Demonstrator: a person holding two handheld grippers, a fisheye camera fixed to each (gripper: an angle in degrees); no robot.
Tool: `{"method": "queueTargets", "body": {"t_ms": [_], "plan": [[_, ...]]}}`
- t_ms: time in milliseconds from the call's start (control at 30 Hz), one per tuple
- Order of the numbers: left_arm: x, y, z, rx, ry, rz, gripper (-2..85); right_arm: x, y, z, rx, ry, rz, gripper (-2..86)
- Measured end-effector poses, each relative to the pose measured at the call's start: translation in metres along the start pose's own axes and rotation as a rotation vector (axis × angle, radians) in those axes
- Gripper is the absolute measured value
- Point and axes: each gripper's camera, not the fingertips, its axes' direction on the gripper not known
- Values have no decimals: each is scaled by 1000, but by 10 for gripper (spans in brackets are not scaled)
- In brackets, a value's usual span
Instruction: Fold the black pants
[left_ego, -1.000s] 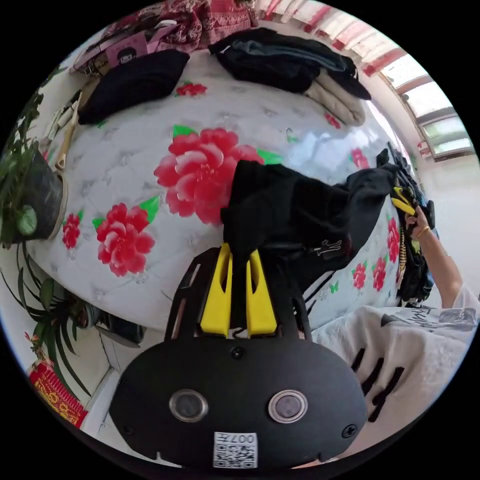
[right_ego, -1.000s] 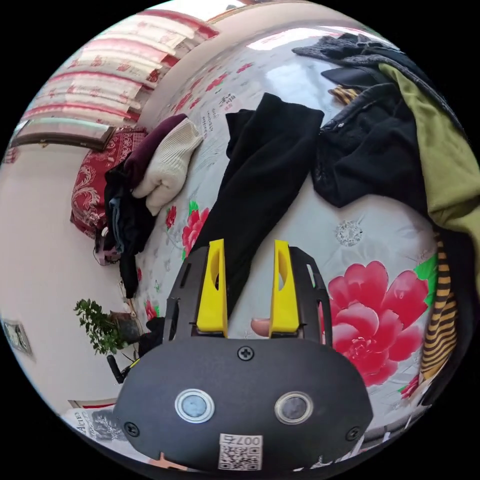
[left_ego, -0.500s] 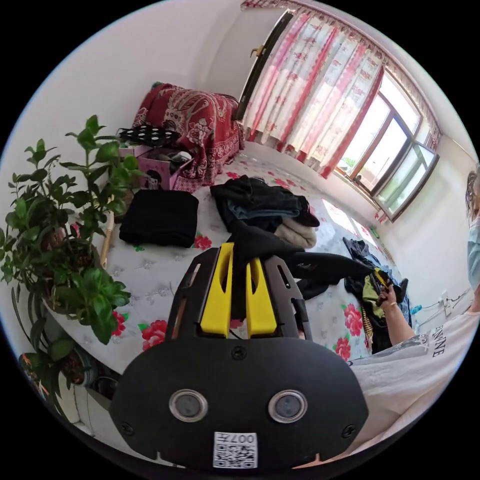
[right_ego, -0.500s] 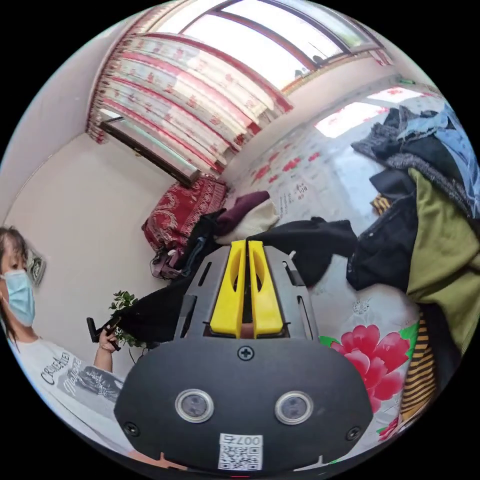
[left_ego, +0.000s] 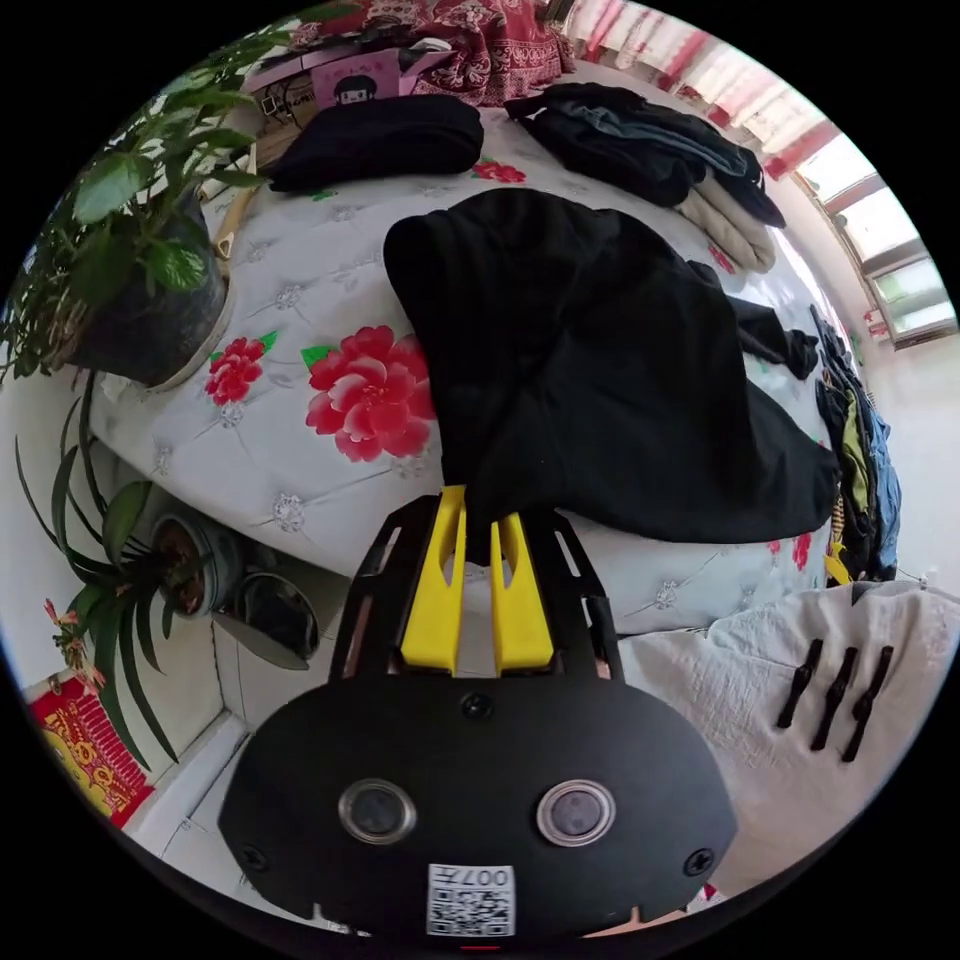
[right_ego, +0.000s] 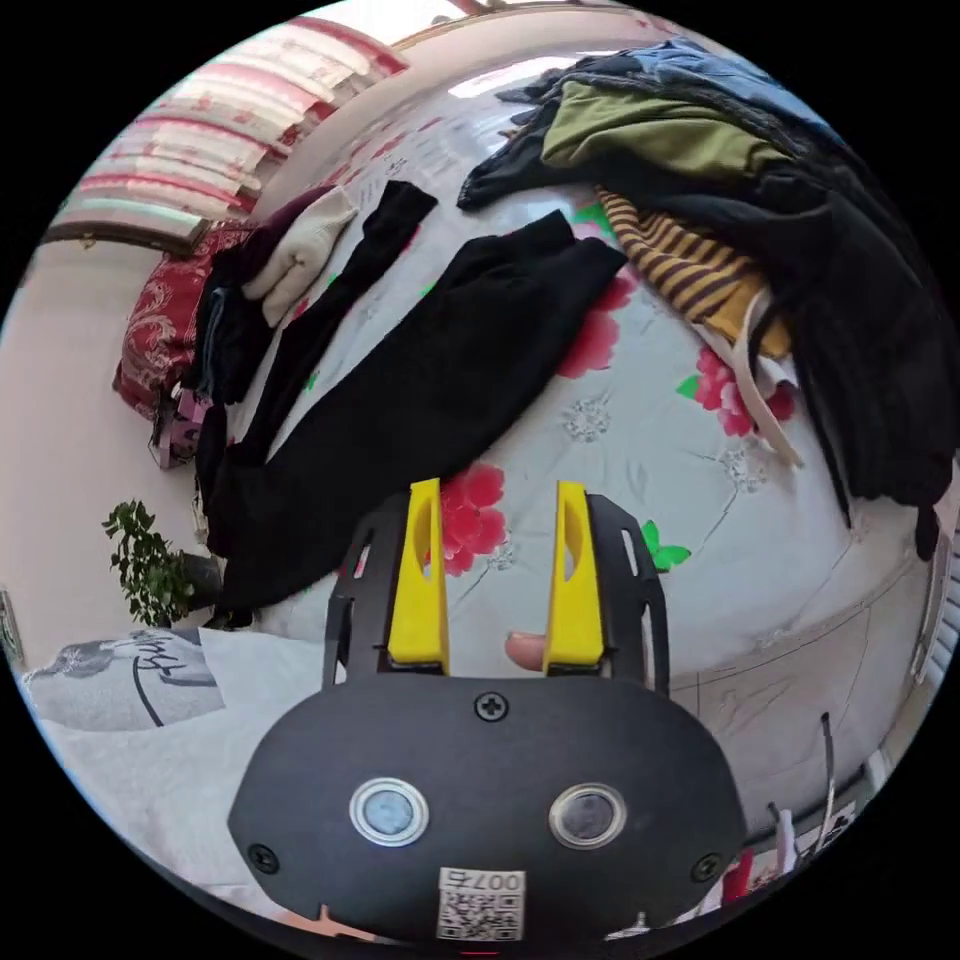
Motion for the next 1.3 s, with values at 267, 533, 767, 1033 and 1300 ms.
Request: {"method": "queueTargets", "body": {"t_ms": [267, 533, 767, 1033, 1300], "plan": [[19, -7, -37, 58, -58, 68, 21, 23, -43, 11, 158, -111, 163, 91], [32, 0, -55, 50, -86, 77, 16, -20, -62, 39, 70, -45, 59, 14], [46, 27, -54, -29, -114, 208, 36, -45, 8, -46, 160, 229, -214, 8], [40, 57, -60, -77, -103, 77, 75, -52, 37, -30, 148, 327, -98, 66], [90, -64, -84, 48, -147, 247, 101, -222, -96, 69, 48, 112, -472, 98]]}}
